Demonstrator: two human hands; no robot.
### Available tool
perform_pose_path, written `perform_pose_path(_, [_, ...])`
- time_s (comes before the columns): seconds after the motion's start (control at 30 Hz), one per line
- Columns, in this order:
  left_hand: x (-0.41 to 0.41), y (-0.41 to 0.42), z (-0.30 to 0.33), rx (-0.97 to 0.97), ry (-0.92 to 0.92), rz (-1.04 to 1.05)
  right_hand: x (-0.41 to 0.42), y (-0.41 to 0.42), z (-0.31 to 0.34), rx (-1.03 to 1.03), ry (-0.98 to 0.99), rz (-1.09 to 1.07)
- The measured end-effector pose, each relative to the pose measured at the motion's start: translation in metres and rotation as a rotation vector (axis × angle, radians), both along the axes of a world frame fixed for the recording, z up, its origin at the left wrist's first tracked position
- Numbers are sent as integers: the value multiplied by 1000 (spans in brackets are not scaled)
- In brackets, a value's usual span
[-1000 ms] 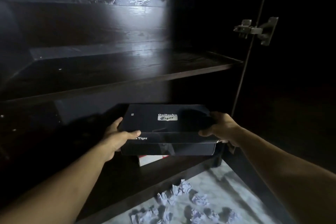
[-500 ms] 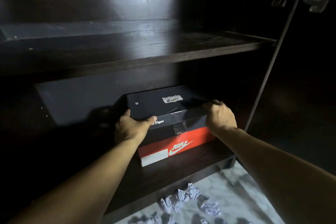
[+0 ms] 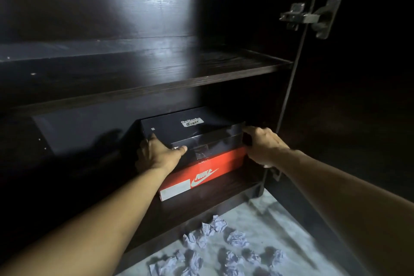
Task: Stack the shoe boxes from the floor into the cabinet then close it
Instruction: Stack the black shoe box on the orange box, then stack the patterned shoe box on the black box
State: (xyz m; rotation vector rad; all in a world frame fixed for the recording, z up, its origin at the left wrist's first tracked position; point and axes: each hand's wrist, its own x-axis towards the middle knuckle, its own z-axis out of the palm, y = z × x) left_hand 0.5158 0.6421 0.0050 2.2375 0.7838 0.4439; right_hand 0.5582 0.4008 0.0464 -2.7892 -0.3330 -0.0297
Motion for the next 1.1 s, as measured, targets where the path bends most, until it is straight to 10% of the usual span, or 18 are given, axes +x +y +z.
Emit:
perform_pose_path(0.47, [-120,-230,124,208,606,-1170,-225,-214,95,11,223,-207])
perform_pose_path(1.1, [-439,-618,88,454,538,-2221,-704,-446,27,519,287,-1238])
